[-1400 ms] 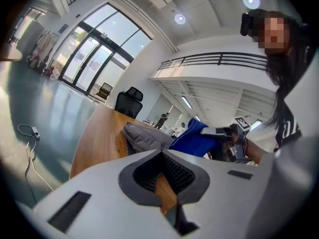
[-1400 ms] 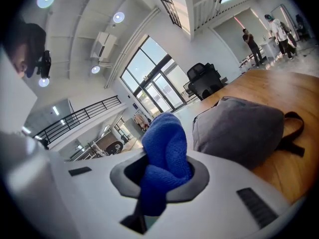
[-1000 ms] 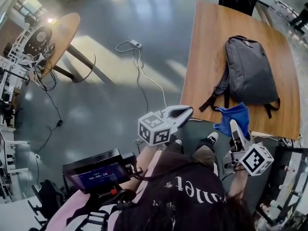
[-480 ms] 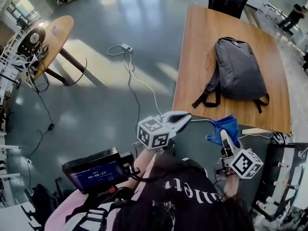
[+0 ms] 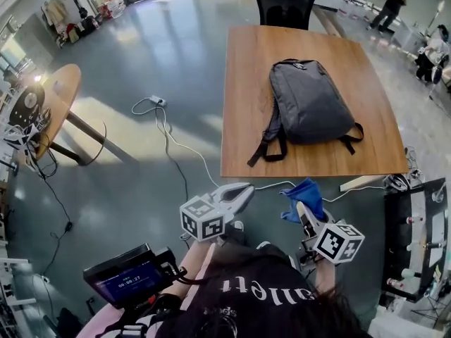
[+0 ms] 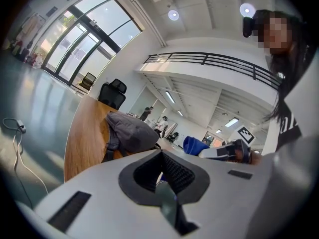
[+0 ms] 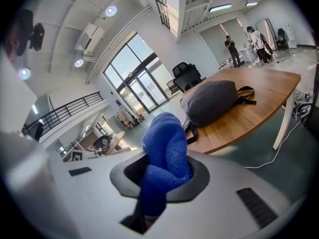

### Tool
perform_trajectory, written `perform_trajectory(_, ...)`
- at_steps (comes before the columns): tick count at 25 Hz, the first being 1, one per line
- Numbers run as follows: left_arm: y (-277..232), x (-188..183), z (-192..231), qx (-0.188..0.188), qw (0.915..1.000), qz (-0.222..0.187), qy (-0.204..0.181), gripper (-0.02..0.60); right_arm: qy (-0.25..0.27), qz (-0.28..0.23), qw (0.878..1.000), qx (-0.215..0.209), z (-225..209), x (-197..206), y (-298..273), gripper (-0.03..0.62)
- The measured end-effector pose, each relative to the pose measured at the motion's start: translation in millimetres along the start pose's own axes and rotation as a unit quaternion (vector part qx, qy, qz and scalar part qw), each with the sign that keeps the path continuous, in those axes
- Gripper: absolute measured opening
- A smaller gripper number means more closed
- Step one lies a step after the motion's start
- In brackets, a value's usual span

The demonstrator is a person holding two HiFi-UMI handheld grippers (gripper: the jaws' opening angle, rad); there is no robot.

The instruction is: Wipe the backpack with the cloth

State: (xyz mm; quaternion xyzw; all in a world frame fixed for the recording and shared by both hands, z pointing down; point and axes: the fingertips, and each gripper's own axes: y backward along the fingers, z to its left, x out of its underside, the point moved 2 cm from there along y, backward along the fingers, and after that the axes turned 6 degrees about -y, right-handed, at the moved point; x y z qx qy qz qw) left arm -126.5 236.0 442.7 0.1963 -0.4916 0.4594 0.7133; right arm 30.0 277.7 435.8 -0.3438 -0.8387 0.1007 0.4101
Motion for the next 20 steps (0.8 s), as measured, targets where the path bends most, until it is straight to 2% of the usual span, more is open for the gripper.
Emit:
perform_trajectory(4, -11, -2, -3, 0.009, 1.0000, -0.003, -0.003, 0.000, -0.007, -0.009, 1.000, 0.001, -12, -2, 2, 0.067)
perform_trajectory(10, -18, -10, -3, -0.004, 0.9998, -0.020, -0.005, 0.000, -0.010, -0.007, 1.000, -0.004, -19, -4, 3, 0.067)
perform_trajectory(14, -19, -13, -1, -0.004, 0.9998, -0.012, -0.018, 0.000, -0.010, -0.006, 1.000, -0.003, -19, -5, 1, 0.067)
perform_trajectory(20, -21, 0, 4, -0.032, 0.9991, 0.004, -0.028, 0.004, -0.018, 0.007, 1.000, -0.002, -31, 1, 0, 0.067)
